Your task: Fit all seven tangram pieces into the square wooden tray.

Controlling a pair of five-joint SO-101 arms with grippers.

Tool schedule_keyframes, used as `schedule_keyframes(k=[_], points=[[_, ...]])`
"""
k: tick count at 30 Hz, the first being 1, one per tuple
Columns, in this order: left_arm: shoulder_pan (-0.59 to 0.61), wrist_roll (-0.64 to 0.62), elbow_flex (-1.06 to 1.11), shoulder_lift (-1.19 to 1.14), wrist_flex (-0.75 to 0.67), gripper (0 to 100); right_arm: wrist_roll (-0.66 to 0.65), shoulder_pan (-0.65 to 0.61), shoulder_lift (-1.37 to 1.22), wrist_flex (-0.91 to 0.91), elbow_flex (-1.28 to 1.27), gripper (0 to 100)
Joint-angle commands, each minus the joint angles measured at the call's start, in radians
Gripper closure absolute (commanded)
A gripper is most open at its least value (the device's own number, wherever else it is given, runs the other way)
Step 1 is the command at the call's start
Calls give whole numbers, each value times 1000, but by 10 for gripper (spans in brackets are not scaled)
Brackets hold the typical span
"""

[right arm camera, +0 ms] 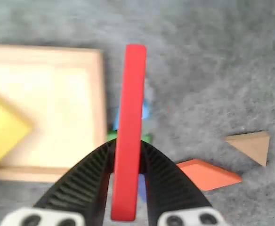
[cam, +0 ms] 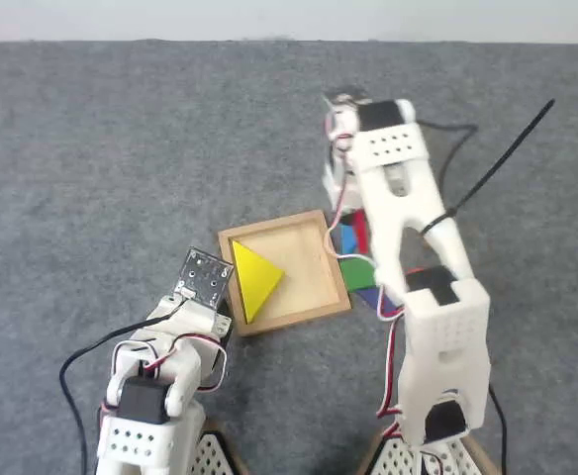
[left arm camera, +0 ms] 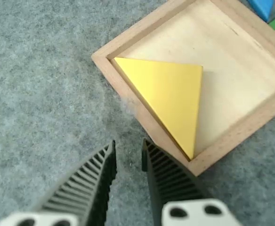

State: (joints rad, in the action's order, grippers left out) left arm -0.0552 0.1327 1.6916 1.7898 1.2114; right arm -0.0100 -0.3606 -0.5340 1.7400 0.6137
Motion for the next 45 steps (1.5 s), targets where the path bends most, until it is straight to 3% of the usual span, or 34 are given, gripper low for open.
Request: schedule_keyframes(k=[1,7,14,18,27,40,45], points=[[0,-12,-7,2,5,912,44,-54,211,48,103,992],[0,-12,-7,2,5,912,72,-108,507,-27,-201,992],[0,-12,-7,2,5,912,72,-203,866,-648,-980,992],[0,-12,-7,2,5,912,91,-259,918,-938,-1215,993],[0,-12,-7,2,5,912,213,-303,599,-957,-1020,993],[0,-12,-7,2,5,912,701,-305,268,-955,-735,993],[0,-12,-7,2,5,912,715,-306,248,-946,-738,992]])
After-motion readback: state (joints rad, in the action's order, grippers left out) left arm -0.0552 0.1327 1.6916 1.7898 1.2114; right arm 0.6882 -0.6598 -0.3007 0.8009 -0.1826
